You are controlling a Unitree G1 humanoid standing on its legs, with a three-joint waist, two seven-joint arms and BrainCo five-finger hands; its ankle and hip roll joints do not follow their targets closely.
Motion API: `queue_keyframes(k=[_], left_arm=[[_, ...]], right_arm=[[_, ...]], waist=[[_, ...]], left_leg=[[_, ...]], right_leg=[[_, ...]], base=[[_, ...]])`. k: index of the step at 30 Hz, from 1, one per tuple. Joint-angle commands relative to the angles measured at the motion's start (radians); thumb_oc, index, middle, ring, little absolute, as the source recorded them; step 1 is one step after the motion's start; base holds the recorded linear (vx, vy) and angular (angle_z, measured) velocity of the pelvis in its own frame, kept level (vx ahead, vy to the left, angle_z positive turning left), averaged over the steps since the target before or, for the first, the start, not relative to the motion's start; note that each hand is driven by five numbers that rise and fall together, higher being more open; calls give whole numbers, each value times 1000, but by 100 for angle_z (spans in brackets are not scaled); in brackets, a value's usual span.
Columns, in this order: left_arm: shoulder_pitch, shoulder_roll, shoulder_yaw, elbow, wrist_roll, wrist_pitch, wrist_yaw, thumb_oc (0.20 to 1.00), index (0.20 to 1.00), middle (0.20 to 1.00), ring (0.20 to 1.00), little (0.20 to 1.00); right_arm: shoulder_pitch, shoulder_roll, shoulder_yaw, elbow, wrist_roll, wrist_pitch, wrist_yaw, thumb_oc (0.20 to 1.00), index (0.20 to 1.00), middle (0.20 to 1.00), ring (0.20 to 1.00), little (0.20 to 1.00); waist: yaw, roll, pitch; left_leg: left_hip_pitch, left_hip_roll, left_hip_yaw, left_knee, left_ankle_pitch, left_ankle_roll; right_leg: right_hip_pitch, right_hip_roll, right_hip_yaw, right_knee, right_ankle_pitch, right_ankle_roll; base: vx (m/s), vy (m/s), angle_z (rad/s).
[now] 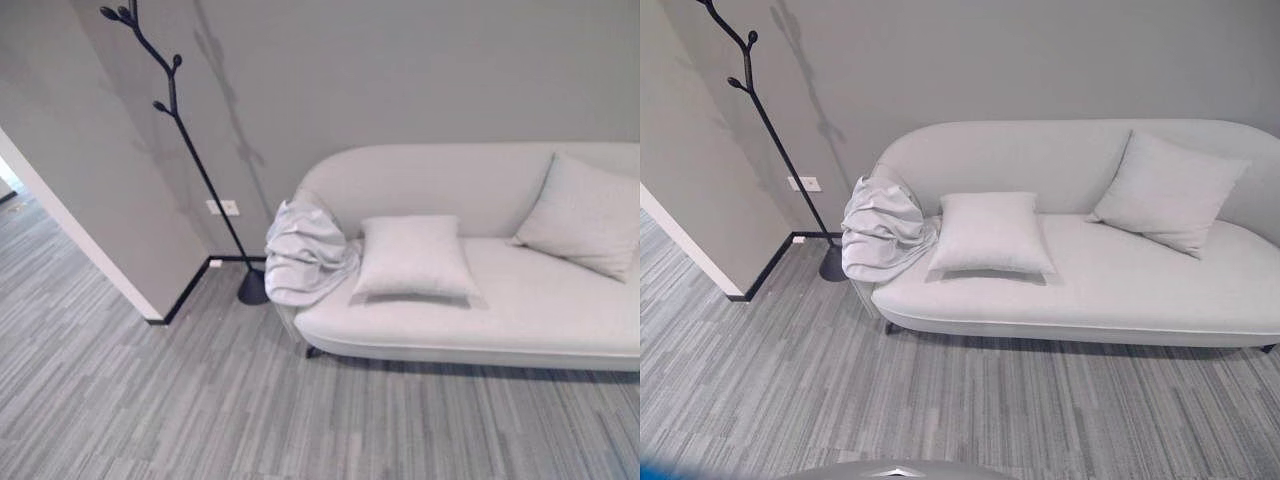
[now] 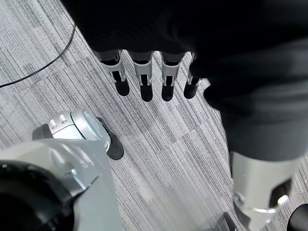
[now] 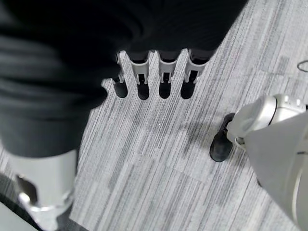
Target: Hang the clothes on the sofa on the clothes rack.
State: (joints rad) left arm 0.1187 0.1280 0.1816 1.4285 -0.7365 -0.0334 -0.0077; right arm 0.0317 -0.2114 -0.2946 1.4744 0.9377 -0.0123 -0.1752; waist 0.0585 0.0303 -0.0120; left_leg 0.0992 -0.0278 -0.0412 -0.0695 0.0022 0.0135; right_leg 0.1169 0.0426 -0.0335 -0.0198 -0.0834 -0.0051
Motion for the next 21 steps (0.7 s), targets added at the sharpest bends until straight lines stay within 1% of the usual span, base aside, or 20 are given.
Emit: queue_keyframes(k=[1,10,21], left_arm=[[-52,-10,11,71,17,-10,-8,1000,1000,1000,1000,1000],[-53,-7,-2,76,54,-16,-17,1000,1000,1000,1000,1000],[-55,-3,-8,81,75,-19,-20,1000,1000,1000,1000,1000]], right_arm=[[-38,-26,-7,73,-44,4,9,1000,1000,1000,1000,1000],[-36,-34,8,88,-93,13,25,1000,1000,1000,1000,1000],[-30,-35,26,96,-140,15,22,1000,1000,1000,1000,1000]], waist=[[13,-18,-21],[17,-19,-20],[20,-21,-17]], left_leg=[[-12,-17,-79,-18,-30,-43],[-12,-16,-87,-18,-28,-43],[-14,-16,-93,-18,-25,-45]], right_leg=[[2,-61,-50,-68,75,105],[2,-59,-58,-68,73,104],[4,-56,-61,-68,73,102]], base=[[-1,-6,4],[0,-4,2],[-1,-2,3]])
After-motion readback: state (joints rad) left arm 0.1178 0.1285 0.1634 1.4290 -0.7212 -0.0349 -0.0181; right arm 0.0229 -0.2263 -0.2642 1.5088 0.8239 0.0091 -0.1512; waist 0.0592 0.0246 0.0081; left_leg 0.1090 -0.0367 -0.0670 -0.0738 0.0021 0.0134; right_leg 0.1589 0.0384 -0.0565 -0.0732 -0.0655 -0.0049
